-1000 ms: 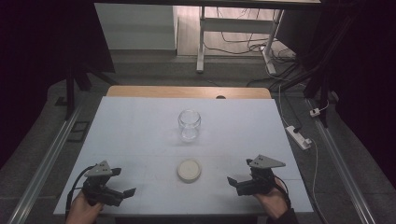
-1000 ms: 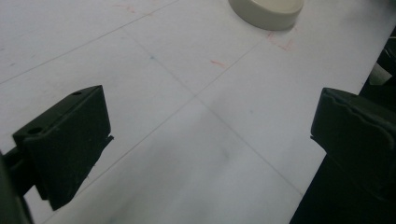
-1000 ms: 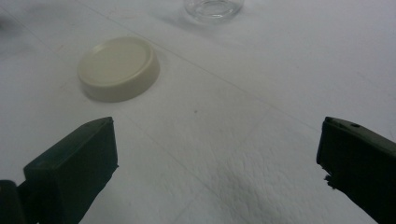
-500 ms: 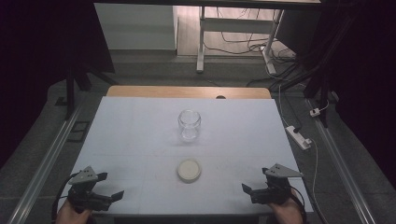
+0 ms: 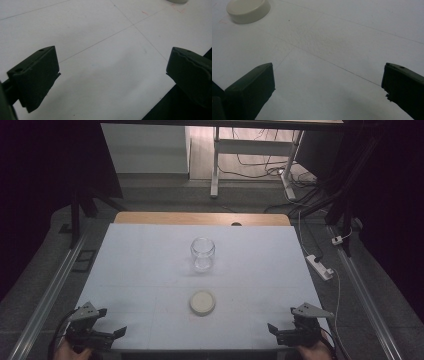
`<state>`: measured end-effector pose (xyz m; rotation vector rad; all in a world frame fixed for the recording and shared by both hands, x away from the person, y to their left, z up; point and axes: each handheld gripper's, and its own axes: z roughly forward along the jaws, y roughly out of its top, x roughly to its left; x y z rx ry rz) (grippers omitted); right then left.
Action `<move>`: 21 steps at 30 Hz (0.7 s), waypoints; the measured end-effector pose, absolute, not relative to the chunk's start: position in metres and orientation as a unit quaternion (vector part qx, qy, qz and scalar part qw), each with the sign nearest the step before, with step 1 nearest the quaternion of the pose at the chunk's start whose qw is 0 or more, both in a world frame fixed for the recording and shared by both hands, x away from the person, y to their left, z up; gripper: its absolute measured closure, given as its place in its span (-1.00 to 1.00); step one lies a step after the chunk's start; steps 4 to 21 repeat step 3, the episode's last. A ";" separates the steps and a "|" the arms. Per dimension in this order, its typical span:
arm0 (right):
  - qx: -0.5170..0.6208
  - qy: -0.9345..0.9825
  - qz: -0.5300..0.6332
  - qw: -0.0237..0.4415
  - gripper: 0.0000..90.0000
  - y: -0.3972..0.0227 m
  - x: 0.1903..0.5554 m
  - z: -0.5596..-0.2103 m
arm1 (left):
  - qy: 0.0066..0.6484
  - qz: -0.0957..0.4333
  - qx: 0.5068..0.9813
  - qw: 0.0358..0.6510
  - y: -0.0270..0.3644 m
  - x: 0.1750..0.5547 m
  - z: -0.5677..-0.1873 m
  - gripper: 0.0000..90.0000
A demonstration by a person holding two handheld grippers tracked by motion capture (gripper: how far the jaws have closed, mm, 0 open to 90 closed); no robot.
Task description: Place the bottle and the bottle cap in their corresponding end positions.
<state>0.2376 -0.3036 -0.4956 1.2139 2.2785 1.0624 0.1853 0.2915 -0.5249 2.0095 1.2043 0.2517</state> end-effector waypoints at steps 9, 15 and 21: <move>0.431 0.804 0.373 0.170 -1.00 -0.304 0.239 -0.496 | 0.473 0.097 0.788 0.382 0.291 0.186 -0.525 -1.00; 0.431 0.804 0.373 0.170 -1.00 -0.304 0.239 -0.496 | 0.473 0.097 0.788 0.382 0.291 0.186 -0.525 -1.00; 0.431 0.804 0.373 0.170 -1.00 -0.304 0.239 -0.496 | 0.473 0.097 0.788 0.382 0.291 0.186 -0.525 -1.00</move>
